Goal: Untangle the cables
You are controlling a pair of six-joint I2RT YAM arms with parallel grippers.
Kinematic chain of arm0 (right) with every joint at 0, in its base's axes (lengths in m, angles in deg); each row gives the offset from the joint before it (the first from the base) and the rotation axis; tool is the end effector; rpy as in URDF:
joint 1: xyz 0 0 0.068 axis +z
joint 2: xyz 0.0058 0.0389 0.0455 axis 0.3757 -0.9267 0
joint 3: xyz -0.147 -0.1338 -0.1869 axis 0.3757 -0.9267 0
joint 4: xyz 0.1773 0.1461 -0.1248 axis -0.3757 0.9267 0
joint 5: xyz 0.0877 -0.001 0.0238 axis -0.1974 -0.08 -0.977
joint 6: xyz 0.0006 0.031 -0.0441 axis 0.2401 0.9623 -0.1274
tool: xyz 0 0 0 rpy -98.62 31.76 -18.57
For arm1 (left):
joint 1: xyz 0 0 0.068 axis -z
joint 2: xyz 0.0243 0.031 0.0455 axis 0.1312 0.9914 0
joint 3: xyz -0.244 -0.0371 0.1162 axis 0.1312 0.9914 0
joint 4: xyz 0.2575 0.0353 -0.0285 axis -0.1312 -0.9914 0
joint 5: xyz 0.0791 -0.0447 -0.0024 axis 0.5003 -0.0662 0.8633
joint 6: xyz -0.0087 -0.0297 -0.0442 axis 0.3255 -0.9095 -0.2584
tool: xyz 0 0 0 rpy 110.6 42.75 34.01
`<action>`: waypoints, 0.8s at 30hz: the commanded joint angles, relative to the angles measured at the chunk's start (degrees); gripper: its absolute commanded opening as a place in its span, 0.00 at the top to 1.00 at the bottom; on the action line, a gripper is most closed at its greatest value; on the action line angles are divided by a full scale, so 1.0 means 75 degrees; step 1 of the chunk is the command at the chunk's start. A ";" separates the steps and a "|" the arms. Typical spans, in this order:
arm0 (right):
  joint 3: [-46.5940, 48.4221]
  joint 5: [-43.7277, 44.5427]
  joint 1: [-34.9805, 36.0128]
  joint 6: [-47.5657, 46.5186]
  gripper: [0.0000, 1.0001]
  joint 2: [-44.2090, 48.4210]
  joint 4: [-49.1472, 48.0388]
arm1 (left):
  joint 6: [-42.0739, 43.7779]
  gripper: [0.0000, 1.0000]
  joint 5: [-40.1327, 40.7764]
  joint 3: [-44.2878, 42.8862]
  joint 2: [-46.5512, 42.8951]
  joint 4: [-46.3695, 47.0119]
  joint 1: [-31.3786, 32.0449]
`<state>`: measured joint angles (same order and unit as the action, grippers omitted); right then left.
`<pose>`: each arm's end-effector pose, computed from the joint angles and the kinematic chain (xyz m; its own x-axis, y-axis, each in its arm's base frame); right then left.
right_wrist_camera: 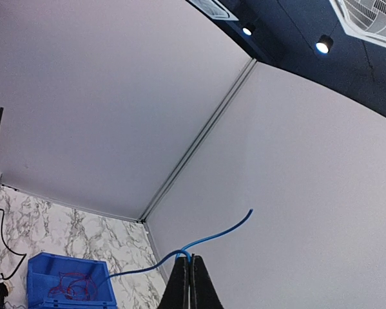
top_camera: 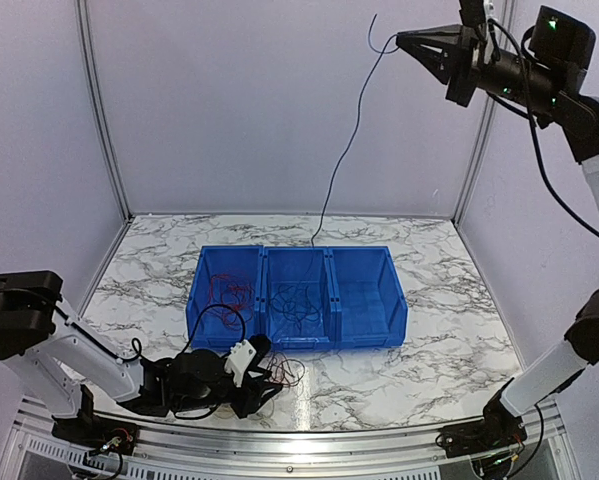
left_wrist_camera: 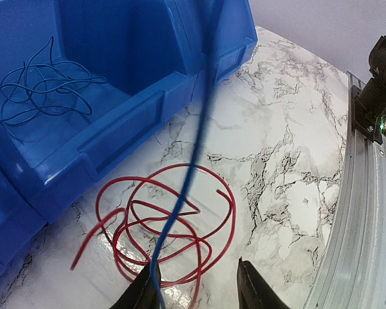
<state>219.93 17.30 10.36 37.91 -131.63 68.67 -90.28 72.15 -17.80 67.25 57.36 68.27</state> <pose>0.1892 0.1449 0.6056 0.5555 -0.1257 -0.8219 -0.7484 0.3551 -0.5602 0.0757 -0.2668 0.1266 -0.3689 0.2131 -0.9047 0.8197 0.5335 -0.2086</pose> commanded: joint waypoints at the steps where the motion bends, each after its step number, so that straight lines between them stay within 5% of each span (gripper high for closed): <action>1: -0.0928 0.1521 -0.0066 0.0424 1.00 0.0258 -0.0745 | -0.0200 0.58 0.0298 0.0230 -0.0308 -0.0097 0.0025; 11: -0.2961 0.1978 -0.0087 0.0657 1.00 0.0653 -0.1405 | -0.0337 0.58 0.0406 0.0416 -0.0815 -0.0128 0.0040; 18: -0.3380 0.0918 -0.0081 0.0513 1.00 0.0874 -0.1154 | -0.0427 0.42 0.1395 -0.0030 -0.2003 -0.1458 0.0063; 24: -0.3186 0.0398 -0.0081 0.0499 1.00 0.0913 -0.0966 | 0.0226 0.34 0.1725 -0.1558 -0.1922 -0.2756 0.0052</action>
<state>193.77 24.10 10.12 41.30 -126.25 61.35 -92.01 81.83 -21.74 52.27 45.16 68.53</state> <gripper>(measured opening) 0.011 0.650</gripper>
